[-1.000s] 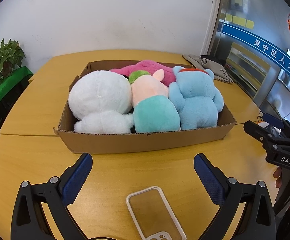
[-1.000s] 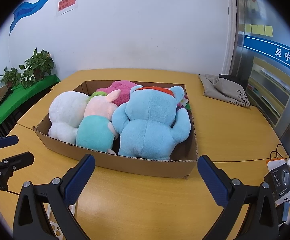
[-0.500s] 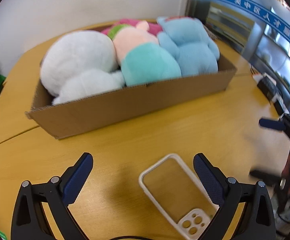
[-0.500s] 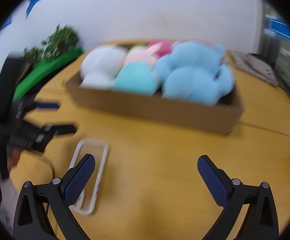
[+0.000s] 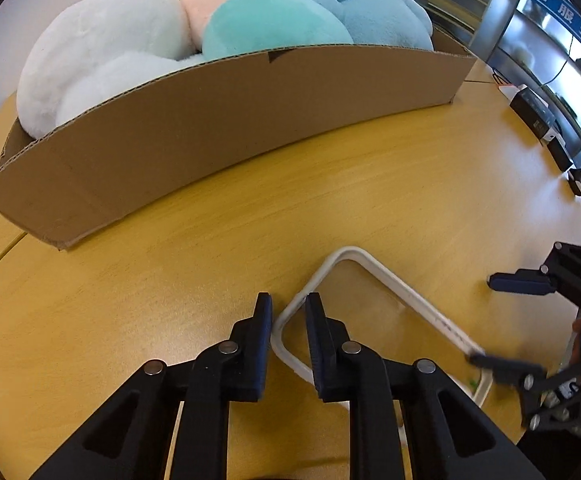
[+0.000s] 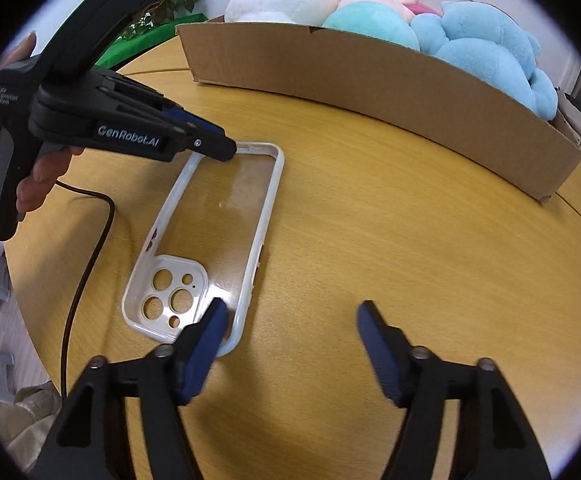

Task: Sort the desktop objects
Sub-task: 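Close the left tool on the clear phone case's rim while the right tool approaches, then close the right tool on the phone case's end with the lens holes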

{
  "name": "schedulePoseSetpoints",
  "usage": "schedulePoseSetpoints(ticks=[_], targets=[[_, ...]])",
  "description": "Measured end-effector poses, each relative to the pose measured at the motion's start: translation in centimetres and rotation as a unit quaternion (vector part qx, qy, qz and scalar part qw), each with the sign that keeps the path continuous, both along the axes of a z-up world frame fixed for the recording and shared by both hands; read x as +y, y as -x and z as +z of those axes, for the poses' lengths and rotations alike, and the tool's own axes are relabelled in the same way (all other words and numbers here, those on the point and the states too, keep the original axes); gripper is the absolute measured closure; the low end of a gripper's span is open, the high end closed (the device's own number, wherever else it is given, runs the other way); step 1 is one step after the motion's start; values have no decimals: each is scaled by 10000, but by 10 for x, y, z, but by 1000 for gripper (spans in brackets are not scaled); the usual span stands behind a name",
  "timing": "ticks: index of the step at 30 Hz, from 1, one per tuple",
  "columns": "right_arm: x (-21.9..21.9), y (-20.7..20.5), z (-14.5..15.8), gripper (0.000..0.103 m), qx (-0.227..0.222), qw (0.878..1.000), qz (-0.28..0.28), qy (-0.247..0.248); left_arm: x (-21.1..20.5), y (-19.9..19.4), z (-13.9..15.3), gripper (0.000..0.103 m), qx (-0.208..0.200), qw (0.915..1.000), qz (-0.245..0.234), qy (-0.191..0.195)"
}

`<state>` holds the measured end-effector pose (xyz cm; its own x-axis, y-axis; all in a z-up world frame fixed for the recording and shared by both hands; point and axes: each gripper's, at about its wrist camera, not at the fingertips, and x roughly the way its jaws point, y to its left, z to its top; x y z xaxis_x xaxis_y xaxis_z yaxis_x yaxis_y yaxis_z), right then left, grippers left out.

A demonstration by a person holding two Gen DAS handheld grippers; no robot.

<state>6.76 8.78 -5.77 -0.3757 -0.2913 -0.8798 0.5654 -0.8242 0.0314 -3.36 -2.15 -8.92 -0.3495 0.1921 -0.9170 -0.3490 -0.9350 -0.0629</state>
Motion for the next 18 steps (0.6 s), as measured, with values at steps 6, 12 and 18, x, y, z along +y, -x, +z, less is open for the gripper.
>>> schedulePoseSetpoints(ticks=[6,12,18], targets=[[25,24,4,56,113,9996,-214,-112,9,-31,5,96,-134,9999,3,-55],[42,53,4,55,293,9985,-398,-222,25,-56,4,93,-163,9996,77,-210],[62,39,12,49,157,9972,-729,61,26,-61,-2,95,-215,9980,432,-414]])
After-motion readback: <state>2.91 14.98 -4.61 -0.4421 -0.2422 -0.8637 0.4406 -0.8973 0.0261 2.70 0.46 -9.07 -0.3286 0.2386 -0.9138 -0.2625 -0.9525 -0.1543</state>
